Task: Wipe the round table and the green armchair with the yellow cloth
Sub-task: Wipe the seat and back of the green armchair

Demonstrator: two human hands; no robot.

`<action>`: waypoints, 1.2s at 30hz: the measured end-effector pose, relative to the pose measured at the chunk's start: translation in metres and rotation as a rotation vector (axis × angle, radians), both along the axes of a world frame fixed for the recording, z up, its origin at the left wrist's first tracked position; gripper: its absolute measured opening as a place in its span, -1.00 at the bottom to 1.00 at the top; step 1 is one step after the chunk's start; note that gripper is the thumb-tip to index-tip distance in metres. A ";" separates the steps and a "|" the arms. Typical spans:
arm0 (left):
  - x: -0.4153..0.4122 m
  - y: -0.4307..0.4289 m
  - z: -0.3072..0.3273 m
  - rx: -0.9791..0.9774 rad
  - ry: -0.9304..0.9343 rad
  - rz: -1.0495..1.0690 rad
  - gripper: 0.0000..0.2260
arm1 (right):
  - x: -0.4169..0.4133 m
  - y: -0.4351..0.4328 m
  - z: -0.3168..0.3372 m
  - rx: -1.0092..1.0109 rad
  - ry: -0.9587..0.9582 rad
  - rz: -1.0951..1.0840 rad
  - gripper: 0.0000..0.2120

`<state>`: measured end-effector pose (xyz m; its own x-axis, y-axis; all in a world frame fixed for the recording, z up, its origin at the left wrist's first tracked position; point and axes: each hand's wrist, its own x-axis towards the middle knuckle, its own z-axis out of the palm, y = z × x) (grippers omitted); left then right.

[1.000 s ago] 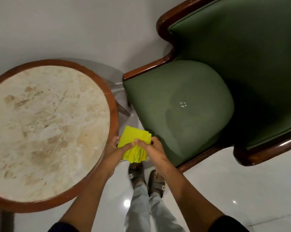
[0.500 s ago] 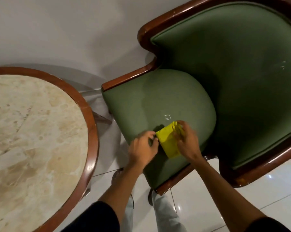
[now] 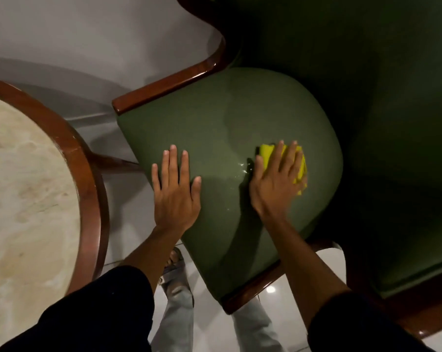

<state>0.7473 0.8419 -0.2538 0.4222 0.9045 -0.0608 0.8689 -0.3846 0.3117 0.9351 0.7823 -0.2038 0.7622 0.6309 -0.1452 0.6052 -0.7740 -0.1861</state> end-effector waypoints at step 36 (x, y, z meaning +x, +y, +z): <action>-0.028 0.022 0.014 -0.031 0.033 -0.200 -0.48 | -0.092 -0.090 -0.003 0.006 -0.021 0.673 -0.48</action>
<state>0.7198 0.8635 -0.2398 0.5904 0.8004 -0.1044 0.7863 -0.5411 0.2983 0.8435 0.6925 -0.2070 0.2049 0.9702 -0.1297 0.9588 -0.2256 -0.1726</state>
